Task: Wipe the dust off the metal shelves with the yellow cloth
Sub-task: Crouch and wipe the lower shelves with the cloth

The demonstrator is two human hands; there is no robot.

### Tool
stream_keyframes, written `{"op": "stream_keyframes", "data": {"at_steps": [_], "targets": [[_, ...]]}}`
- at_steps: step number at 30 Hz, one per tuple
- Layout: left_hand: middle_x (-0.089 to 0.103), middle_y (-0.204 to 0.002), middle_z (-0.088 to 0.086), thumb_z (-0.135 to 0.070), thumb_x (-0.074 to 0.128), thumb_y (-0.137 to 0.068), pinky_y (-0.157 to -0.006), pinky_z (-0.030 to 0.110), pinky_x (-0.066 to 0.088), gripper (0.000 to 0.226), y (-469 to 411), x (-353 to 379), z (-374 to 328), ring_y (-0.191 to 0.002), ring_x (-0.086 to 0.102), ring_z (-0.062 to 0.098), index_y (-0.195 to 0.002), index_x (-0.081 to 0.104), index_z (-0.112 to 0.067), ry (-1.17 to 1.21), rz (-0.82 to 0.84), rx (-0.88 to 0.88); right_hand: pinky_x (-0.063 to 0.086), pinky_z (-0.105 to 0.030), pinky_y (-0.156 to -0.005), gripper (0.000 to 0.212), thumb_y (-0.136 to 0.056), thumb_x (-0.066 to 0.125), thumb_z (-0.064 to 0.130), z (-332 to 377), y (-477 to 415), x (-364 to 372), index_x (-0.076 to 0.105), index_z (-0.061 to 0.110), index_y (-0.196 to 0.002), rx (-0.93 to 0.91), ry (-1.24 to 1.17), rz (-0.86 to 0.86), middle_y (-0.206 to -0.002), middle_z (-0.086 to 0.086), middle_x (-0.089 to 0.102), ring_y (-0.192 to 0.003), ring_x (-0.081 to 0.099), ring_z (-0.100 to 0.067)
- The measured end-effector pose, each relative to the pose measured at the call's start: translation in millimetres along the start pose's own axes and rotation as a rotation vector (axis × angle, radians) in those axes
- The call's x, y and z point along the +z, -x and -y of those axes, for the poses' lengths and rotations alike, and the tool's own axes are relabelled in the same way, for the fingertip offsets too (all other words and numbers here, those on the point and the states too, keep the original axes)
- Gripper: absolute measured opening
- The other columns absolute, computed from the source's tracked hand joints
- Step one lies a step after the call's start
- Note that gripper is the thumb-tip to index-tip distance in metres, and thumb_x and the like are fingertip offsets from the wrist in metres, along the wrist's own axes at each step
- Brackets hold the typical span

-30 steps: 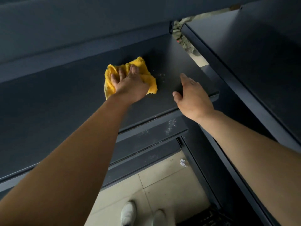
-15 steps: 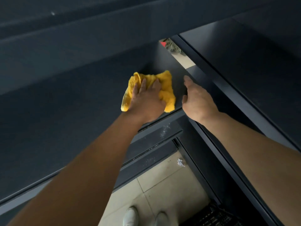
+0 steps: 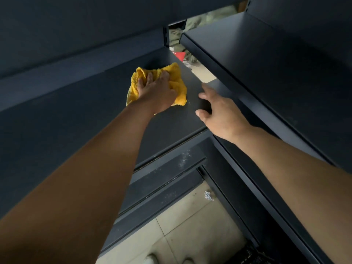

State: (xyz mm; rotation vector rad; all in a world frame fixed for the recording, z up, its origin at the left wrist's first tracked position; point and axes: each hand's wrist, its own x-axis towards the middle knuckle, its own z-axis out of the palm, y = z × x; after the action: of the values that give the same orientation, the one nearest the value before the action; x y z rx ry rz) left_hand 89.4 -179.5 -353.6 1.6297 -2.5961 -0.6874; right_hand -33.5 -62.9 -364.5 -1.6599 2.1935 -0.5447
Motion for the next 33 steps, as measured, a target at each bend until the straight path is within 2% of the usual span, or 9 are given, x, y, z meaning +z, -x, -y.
{"op": "stream_keyframes", "data": {"at_steps": [3,6,8,11,18,22,26,33], "targets": [[0.005,-0.157,0.016,-0.021,0.038,-0.092,-0.116,0.045,-0.007,0.061,-9.9,1.0,-15.2,-0.145,-0.006,0.028,-0.148,0.014,-0.019,-0.003,0.012,0.012,0.046,-0.038,-0.099,0.059,-0.094,0.046,0.006,-8.4,1.4,-5.5,0.024,0.015,-0.148,0.011,0.020,-0.095,-0.137,-0.002,0.053,-0.119,0.055,-0.027],[0.010,-0.157,0.012,-0.023,0.038,-0.092,-0.116,0.050,-0.003,0.059,-15.6,9.2,-27.6,-0.146,-0.002,0.029,-0.147,0.015,-0.018,-0.065,0.040,0.123,0.044,-0.037,-0.101,0.060,-0.092,0.042,0.000,-16.4,6.9,-12.4,0.025,0.014,-0.148,0.068,0.051,-0.159,-0.137,-0.005,0.054,-0.122,0.052,-0.028],[0.013,-0.157,0.007,-0.026,0.037,-0.092,-0.116,0.053,-0.001,0.059,-14.6,17.4,-34.8,-0.145,0.001,0.029,-0.147,0.016,-0.016,-0.116,0.068,0.215,0.044,-0.039,-0.101,0.062,-0.091,0.042,-0.001,-18.4,11.9,-16.4,0.024,0.014,-0.149,0.093,0.054,-0.182,-0.134,-0.009,0.055,-0.122,0.052,-0.029],[0.010,-0.158,0.006,-0.029,0.041,-0.090,-0.116,0.050,-0.007,0.064,1.9,27.9,-46.5,-0.146,-0.005,0.027,-0.148,0.015,-0.020,-0.085,0.122,0.267,0.043,-0.043,-0.101,0.064,-0.089,0.044,-0.002,-14.2,18.3,-23.2,0.024,0.010,-0.149,0.097,0.042,-0.208,-0.132,-0.016,0.055,-0.122,0.052,-0.032],[0.011,-0.158,0.004,-0.032,0.047,-0.087,-0.116,0.043,-0.011,0.073,53.0,42.8,-45.5,-0.146,-0.010,0.019,-0.150,0.011,-0.023,-0.037,0.135,0.390,0.044,-0.041,-0.097,0.059,-0.092,0.043,0.003,10.4,33.6,-35.9,0.027,0.013,-0.148,0.077,0.102,-0.177,-0.132,-0.011,0.055,-0.120,0.052,-0.030],[0.010,-0.158,0.001,-0.026,0.048,-0.087,-0.117,0.038,-0.011,0.071,79.8,40.3,-17.9,-0.145,-0.012,0.013,-0.149,0.014,-0.024,-0.007,0.145,0.381,0.047,-0.043,-0.095,0.060,-0.090,0.042,0.001,27.4,41.4,-27.4,0.029,0.014,-0.147,0.030,0.118,-0.138,-0.128,-0.013,0.057,-0.115,0.055,-0.032],[0.013,-0.158,-0.006,-0.025,0.047,-0.086,-0.117,0.037,-0.011,0.052,99.9,32.7,19.7,-0.145,-0.011,0.012,-0.136,0.033,-0.022,0.044,0.137,0.330,0.043,-0.039,-0.101,0.059,-0.091,0.042,0.001,47.6,46.0,-10.1,0.030,0.014,-0.147,-0.012,0.108,-0.119,-0.135,-0.011,0.053,-0.124,0.050,-0.030],[0.012,-0.158,-0.007,-0.028,0.045,-0.089,-0.118,0.036,-0.009,0.038,137.5,14.2,94.6,-0.145,-0.009,0.012,-0.127,0.037,-0.025,0.055,0.079,0.217,0.035,-0.033,-0.106,0.052,-0.095,0.042,0.006,102.5,54.2,36.8,0.031,0.007,-0.146,-0.104,0.128,-0.081,-0.135,-0.016,0.051,-0.127,0.046,-0.028]]}}
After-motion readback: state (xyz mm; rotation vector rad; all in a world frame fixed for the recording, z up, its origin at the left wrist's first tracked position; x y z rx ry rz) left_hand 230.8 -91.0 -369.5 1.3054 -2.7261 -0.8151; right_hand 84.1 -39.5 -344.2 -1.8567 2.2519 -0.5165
